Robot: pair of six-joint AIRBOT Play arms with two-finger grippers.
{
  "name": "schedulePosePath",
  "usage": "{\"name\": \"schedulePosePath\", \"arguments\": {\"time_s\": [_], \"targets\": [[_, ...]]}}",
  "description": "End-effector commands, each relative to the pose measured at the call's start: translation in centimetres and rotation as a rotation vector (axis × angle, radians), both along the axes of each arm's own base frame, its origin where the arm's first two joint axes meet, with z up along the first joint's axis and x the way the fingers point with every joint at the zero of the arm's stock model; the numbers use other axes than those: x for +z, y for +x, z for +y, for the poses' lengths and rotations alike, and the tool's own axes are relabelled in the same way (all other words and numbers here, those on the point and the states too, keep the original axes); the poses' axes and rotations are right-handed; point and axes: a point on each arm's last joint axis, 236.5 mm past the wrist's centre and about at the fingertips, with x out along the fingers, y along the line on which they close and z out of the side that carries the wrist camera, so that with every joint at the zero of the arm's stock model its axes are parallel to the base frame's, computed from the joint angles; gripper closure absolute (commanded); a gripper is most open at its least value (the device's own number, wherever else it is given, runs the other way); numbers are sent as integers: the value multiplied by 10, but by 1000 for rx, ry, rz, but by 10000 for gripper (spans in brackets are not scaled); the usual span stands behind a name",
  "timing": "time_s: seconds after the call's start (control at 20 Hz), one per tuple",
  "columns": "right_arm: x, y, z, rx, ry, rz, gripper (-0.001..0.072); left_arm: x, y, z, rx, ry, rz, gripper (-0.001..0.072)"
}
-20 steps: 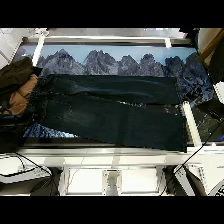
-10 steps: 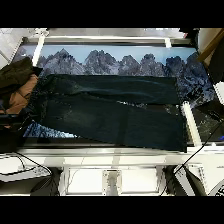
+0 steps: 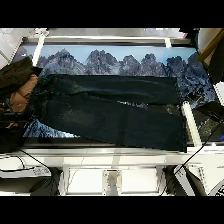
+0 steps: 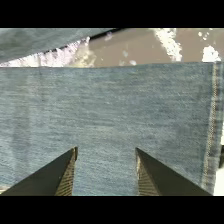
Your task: Fold the clothes and pants, and hang the long-sleeved shirts on hangers.
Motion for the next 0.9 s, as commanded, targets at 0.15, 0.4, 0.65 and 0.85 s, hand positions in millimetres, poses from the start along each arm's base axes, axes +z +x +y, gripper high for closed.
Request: {"name": "schedulePosePath", "arguments": {"time_s": [0.15,0.4,0.65,0.85], "targets": [[-83,-51,-13,-60,19,276,296,25,3,-7,-52,26,-58,659],[-158,-103,-18,-162,186,429,294,49,1,-14,-77,38,-91,660],[-181,-117,-50,-244,131,464,296,58,1,-13,-68,50,-107,660],[-203,-115,-44,-243,223,508,296,58,1,-13,-69,50,-107,660]]}}
